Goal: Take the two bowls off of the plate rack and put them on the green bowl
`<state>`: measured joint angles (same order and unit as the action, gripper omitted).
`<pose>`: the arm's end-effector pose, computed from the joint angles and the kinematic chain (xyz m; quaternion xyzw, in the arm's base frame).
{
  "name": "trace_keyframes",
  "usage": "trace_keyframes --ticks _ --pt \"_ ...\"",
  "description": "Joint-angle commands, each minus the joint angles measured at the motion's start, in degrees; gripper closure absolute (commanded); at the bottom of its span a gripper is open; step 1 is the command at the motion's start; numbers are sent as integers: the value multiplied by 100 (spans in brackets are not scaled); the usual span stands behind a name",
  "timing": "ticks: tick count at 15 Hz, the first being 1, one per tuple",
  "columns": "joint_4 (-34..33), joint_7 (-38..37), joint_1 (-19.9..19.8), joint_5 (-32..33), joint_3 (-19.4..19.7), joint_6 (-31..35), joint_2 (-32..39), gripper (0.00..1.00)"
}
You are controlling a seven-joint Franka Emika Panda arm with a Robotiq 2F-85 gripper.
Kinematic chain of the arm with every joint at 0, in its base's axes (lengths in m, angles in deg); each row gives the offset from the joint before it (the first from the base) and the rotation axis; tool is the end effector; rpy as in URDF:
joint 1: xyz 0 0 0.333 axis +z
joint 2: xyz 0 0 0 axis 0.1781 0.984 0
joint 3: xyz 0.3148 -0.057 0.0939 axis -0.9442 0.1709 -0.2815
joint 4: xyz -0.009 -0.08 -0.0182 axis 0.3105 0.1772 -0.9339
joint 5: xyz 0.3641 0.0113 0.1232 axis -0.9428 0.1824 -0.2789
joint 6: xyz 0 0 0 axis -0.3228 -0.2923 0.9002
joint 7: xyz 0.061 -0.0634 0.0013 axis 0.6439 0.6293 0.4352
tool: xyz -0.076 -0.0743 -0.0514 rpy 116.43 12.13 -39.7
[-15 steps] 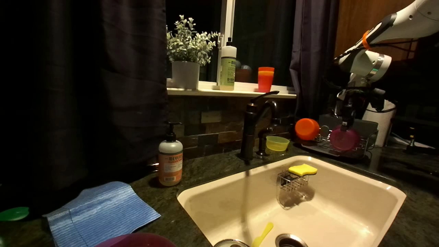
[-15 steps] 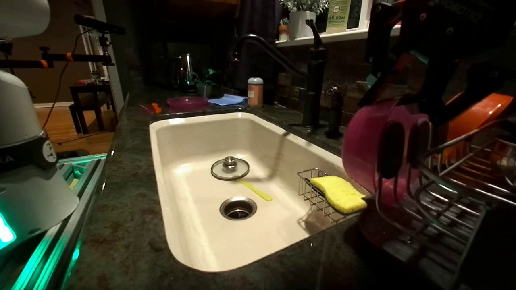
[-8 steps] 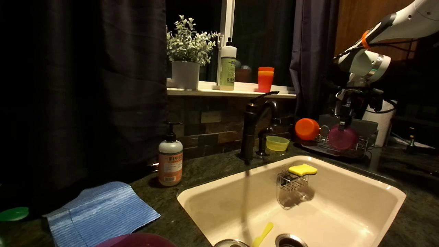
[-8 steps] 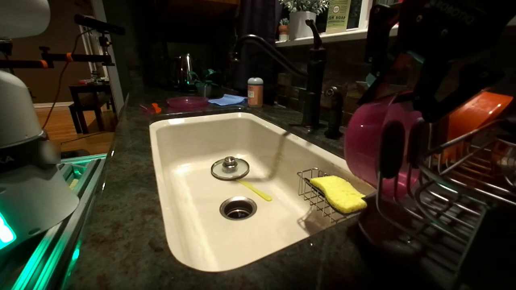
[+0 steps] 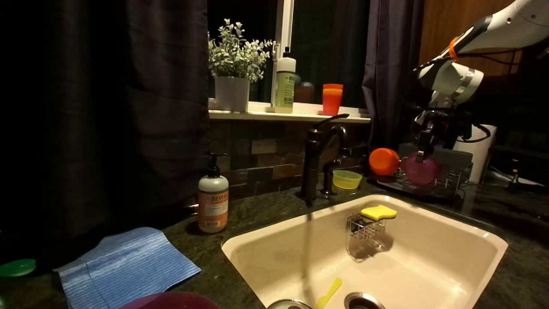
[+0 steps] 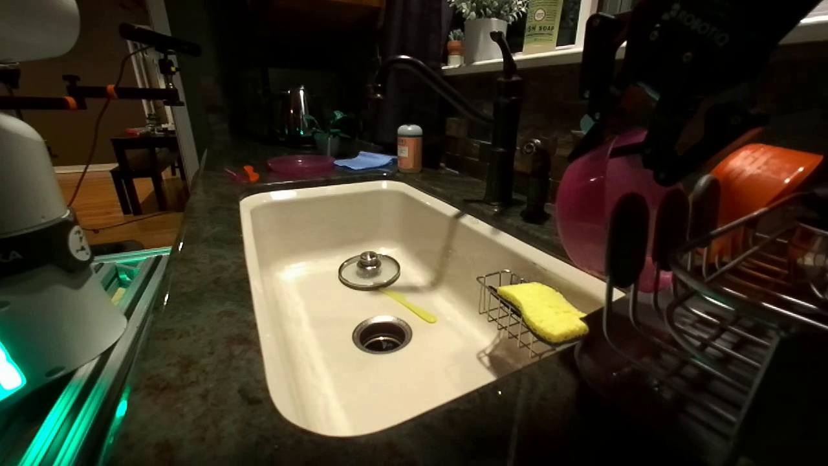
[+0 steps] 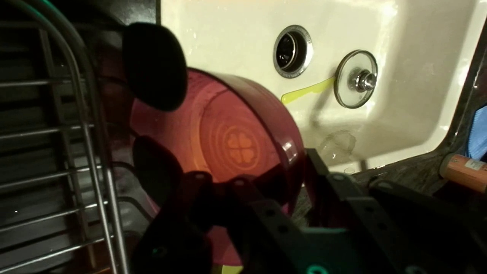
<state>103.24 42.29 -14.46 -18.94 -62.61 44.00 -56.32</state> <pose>0.4841 -0.3177 0.3689 -0.9594 -0.0771 0.0079 0.2710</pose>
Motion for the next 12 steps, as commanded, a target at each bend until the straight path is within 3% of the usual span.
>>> trace_keyframes --ticks 1,12 --pt "147 -344 53 -86 -44 97 -166 98" --pt "618 -1087 427 8 -205 224 -596 98"
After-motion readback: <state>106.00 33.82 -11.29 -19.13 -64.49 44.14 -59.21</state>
